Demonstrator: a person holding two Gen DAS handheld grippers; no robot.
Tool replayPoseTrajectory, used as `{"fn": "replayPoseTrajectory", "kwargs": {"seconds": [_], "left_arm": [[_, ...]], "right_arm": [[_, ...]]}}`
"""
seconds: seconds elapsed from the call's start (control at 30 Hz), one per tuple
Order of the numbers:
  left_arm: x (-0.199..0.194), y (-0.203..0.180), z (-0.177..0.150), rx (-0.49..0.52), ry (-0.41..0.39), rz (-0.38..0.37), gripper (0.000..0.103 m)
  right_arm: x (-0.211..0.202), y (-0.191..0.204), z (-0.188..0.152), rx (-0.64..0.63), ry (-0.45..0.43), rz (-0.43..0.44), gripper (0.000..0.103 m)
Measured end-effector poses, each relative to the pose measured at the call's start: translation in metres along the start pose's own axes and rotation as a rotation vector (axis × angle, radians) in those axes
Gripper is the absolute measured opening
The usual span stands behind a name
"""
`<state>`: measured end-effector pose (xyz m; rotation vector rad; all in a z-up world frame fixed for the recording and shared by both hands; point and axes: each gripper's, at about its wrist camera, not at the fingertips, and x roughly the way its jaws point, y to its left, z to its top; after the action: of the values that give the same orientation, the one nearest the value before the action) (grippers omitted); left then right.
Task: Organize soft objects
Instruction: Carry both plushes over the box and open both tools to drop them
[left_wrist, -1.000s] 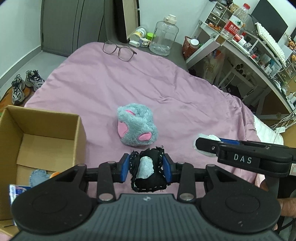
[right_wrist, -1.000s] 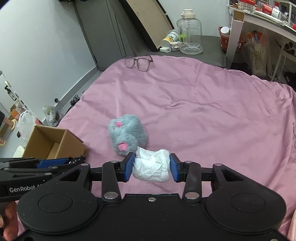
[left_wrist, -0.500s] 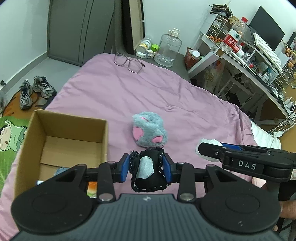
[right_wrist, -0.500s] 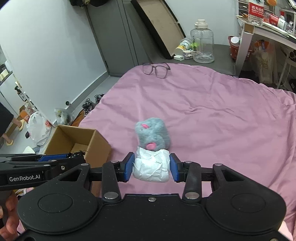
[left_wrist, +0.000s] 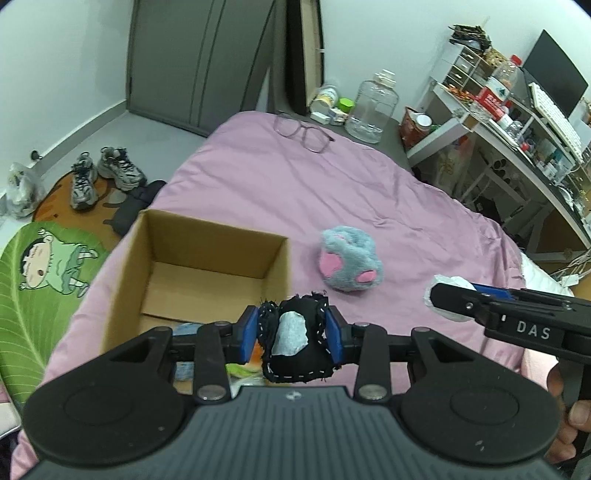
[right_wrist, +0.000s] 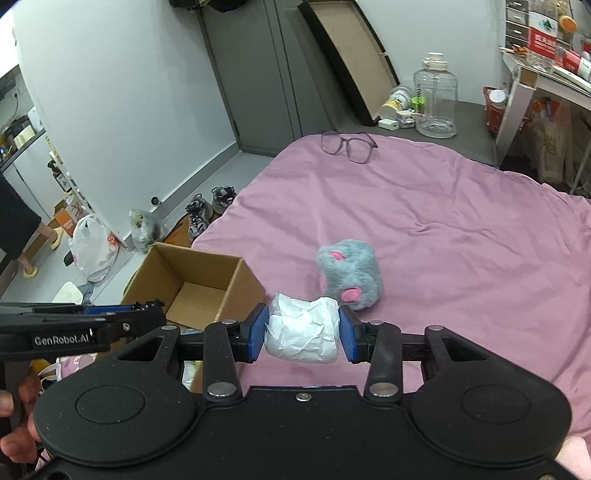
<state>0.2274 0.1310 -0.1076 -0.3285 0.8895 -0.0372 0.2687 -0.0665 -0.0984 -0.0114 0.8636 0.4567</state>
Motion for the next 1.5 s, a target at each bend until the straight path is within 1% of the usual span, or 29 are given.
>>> {"fn": "replayPoseTrajectory", "kwargs": {"seconds": [0.2,0.43,0.63,0.83,1.17,1.27,1.33,1.37,1.47,1.5], "left_arm": [[-0.007,0.031,0.004,-0.034,-0.016,0.027,0.038],[0.0,0.057,0.008,-0.06,-0.009,0.035,0.038],[0.015,0.07,0.008,-0.088,0.005,0.039,0.038],[0.031,0.079,0.012,-0.097,0.016,0.039,0.038],[0.053,0.09,0.019,-0.101,0.017,0.03,0.04],[0.054,0.091,0.019,-0.095,0.014,0.03,0.043],[0.055,0.092,0.019,-0.091,0.026,0.028,0.051],[0.054,0.092,0.019,-0.092,0.029,0.026,0.053],[0.05,0.093,0.019,-0.09,0.015,0.013,0.06],[0.048,0.092,0.019,-0.089,0.008,0.01,0.065]], "right_arm": [[0.005,0.025,0.002,-0.041,0.003,0.025,0.04],[0.017,0.046,0.007,-0.078,0.019,0.05,0.04],[0.032,0.064,0.011,-0.122,0.043,0.073,0.04],[0.048,0.079,0.015,-0.167,0.071,0.072,0.04],[0.068,0.09,0.017,-0.18,0.102,0.068,0.04],[0.075,0.094,0.016,-0.188,0.112,0.068,0.04],[0.078,0.098,0.015,-0.194,0.116,0.067,0.04],[0.079,0.099,0.016,-0.196,0.117,0.066,0.04],[0.083,0.105,0.016,-0.205,0.12,0.065,0.04],[0.084,0.106,0.016,-0.209,0.12,0.064,0.04]]}}
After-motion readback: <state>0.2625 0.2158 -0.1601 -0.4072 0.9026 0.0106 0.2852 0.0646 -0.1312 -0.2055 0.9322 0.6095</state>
